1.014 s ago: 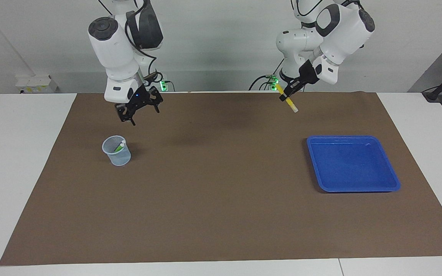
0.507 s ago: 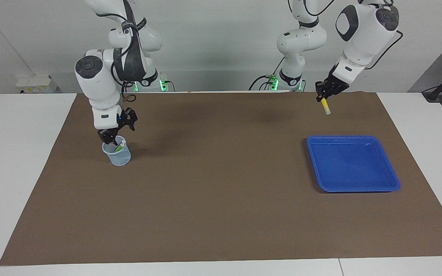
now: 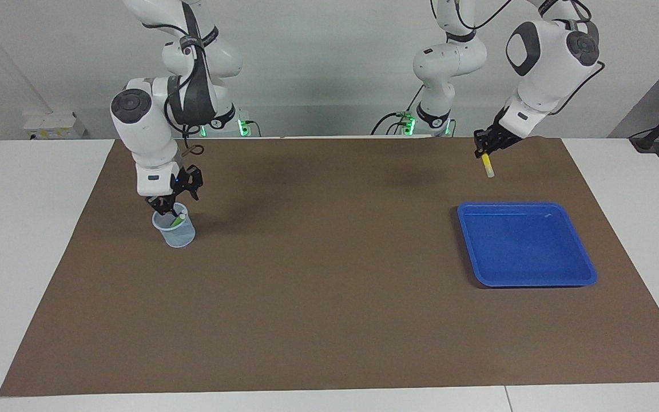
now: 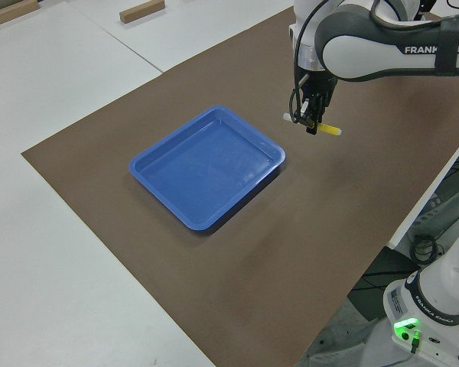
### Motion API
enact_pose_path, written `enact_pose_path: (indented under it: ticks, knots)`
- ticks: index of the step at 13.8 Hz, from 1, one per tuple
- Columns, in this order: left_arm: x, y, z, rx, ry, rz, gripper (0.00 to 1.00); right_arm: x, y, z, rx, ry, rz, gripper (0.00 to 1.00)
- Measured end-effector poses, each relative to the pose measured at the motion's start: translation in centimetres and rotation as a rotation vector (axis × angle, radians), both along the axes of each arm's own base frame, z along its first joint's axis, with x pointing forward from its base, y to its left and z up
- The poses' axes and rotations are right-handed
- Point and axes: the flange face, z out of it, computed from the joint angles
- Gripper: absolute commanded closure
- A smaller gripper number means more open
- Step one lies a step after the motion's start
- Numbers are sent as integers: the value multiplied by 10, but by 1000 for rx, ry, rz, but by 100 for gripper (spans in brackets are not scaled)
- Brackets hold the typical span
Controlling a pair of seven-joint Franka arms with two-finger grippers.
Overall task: Right arm passes pens to left for tray arrangement
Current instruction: 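Lower the yellow pen into the blue tray with the left gripper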
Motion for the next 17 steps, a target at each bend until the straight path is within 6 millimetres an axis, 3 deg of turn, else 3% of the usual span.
enact_pose_path:
  ticks: [6,10,13,17]
  knots:
    - [37,8,-40,13,1,-8,100,5,-1,-5,2,-36,-47,45]
    - [58,13,-64,18,-6,-11,100,9,-3,-29,7,-7,-51,44]
    - [67,18,-83,29,-7,-15,100,9,-9,-31,7,-4,-63,59]
    - [80,22,-115,29,-19,-13,100,9,-24,-30,6,9,-91,58]
